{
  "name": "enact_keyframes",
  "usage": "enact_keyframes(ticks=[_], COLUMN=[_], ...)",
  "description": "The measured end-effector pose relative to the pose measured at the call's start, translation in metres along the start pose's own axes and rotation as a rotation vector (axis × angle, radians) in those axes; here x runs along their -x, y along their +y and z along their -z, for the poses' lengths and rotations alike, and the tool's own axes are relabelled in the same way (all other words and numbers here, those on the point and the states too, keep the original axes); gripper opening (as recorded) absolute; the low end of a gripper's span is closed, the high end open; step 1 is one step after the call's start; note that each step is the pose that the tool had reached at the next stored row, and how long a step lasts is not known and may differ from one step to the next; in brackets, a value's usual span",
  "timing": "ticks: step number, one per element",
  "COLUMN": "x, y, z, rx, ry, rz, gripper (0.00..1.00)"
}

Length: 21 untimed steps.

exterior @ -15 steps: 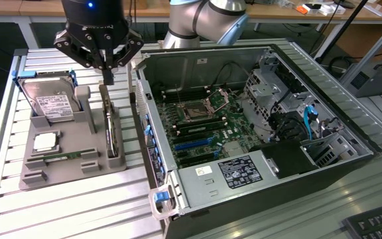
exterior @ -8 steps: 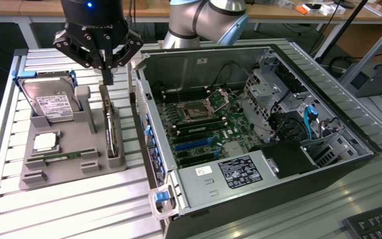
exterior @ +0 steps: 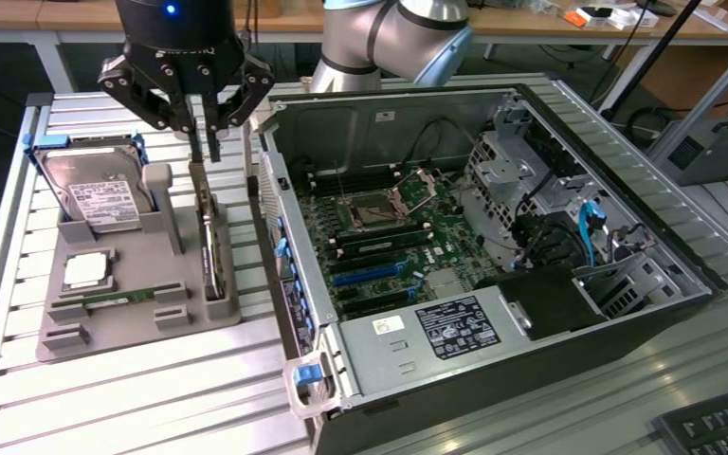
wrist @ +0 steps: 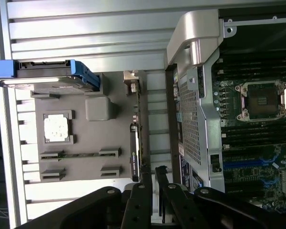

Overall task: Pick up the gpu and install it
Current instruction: 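Pick up the gpu and move the gpu toward the slot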

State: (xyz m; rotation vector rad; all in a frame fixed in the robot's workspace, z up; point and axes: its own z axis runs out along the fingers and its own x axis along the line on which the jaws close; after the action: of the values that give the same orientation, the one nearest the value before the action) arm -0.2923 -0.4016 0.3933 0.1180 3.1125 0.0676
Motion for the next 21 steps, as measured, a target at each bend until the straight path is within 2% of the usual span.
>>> enact_keyframes(ticks=[5, 7, 8, 21], x=[0.0, 0.0, 0.0, 0.0], y=[-0.0002, -0.0002, -0.0002, -0.0003], z=[0.0, 0.0, 0.0, -0.0019], rx=[0.0, 0.0, 0.0, 0.0], ry=[0.0, 0.0, 0.0, 0.0], rz=[0.0, 0.0, 0.0, 0.0], gripper=[0.42, 0.42, 0.48, 0.48])
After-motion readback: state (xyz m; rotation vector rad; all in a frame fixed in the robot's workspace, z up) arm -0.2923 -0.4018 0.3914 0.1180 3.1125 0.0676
